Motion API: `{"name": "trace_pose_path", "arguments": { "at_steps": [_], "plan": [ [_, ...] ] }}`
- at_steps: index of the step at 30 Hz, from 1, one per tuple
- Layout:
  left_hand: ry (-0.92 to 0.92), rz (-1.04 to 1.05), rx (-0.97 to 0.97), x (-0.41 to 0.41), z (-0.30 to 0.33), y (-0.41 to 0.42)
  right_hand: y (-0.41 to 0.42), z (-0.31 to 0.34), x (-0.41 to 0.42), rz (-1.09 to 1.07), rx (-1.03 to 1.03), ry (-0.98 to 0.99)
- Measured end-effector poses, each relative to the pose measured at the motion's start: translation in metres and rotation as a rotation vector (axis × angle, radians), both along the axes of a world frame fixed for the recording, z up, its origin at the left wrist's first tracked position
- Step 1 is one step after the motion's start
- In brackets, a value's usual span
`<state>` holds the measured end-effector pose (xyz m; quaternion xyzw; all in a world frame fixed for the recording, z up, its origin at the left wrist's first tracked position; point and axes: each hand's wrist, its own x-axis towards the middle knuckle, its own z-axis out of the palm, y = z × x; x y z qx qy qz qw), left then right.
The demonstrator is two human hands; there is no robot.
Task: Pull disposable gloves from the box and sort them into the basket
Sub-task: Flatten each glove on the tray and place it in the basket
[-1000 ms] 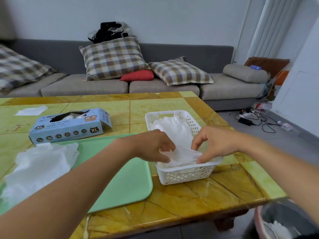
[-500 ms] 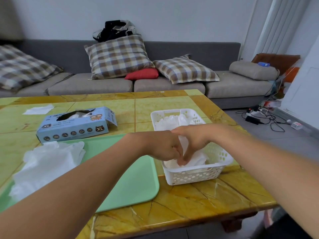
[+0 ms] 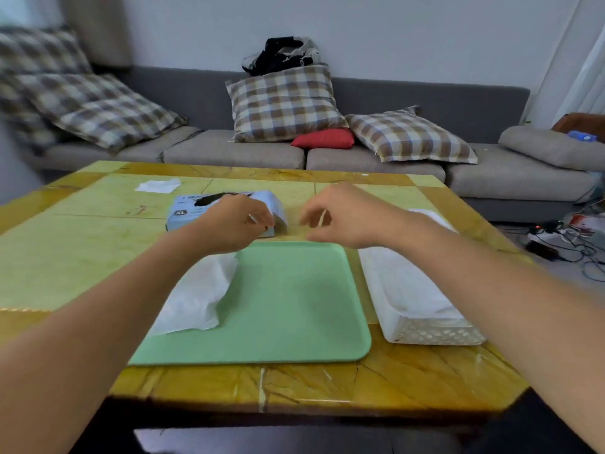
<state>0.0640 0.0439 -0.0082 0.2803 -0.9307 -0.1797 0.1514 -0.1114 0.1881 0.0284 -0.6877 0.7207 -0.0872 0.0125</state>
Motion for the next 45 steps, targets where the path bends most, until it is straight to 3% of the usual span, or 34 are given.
{"name": "trace_pose_path", "arguments": {
  "at_steps": [2,5,9,14,18,24,30,35,37,40,42,45],
  "plan": [
    [-0.048,0.172,-0.005,0.044,-0.013,-0.020,-0.028,-0.031,0.055,0.150,0.107,-0.170],
    [-0.101,0.303,0.033,0.094,-0.033,-0.036,-0.064,-0.077,0.117,0.267,0.168,-0.169],
    [-0.192,0.230,0.136,0.124,-0.041,-0.051,-0.090,-0.110,0.154,0.309,0.185,-0.089],
    [-0.228,0.147,0.307,0.142,-0.052,-0.069,-0.089,-0.107,0.129,0.346,0.174,-0.076],
    [-0.332,0.091,0.347,0.151,-0.047,-0.080,-0.085,-0.114,0.100,0.313,0.182,-0.313],
    [-0.491,0.035,0.267,0.133,-0.059,-0.083,-0.089,-0.106,0.080,0.041,0.338,-0.974],
    [-0.389,0.041,0.235,0.122,-0.065,-0.082,-0.074,-0.094,0.065,0.077,0.512,-0.931],
    [-0.398,0.063,0.110,0.118,-0.068,-0.079,-0.058,-0.082,0.056,0.239,0.797,-0.726],
    [-0.395,0.081,0.068,0.117,-0.065,-0.078,-0.050,-0.079,0.053,0.233,0.851,-0.847],
    [-0.440,0.066,0.176,0.125,-0.047,-0.074,-0.045,-0.069,0.045,0.109,0.618,-1.229],
    [-0.300,0.033,0.307,0.133,-0.029,-0.065,-0.044,-0.059,0.037,0.012,0.430,-1.435],
    [0.239,-0.039,0.632,0.117,-0.010,-0.027,-0.037,-0.046,0.034,-0.041,0.351,-1.649]
  ]
}}
